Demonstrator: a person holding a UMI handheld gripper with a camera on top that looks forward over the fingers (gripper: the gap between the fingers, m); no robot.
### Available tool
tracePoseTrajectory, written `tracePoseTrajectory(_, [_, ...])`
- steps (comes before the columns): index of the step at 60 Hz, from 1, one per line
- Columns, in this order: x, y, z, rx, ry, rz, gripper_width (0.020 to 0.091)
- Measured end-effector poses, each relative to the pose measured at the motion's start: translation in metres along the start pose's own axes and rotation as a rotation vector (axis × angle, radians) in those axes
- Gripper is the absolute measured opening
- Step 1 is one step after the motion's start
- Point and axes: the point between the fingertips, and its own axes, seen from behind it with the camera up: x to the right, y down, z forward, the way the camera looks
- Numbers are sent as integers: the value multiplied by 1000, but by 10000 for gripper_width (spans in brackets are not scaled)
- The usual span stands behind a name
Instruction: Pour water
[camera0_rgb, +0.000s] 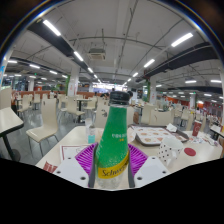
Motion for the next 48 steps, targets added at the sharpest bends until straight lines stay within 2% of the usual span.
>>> tracePoseTrajectory(3, [-4, 0, -1, -20, -21, 1, 390])
tracePoseTrajectory(5, [-6, 0, -2, -34, -38, 5, 393])
tracePoseTrajectory(7, [-7, -1, -1, -48, -54, 7, 362])
tracePoseTrajectory(14, [-4, 0, 6, -134, -125, 70, 338])
tracePoseTrajectory(18, [3, -26, 11, -130, -152, 184, 339])
tracePoseTrajectory(25, [27, -88, 22, -126, -231, 620, 336])
tracePoseTrajectory(31, [60, -106, 36, -174, -285, 1084, 335])
tracePoseTrajectory(40, [90, -90, 46, -283, -356, 1721, 335])
tracePoseTrajectory(48, [100, -81, 57, -328, -386, 2021, 333])
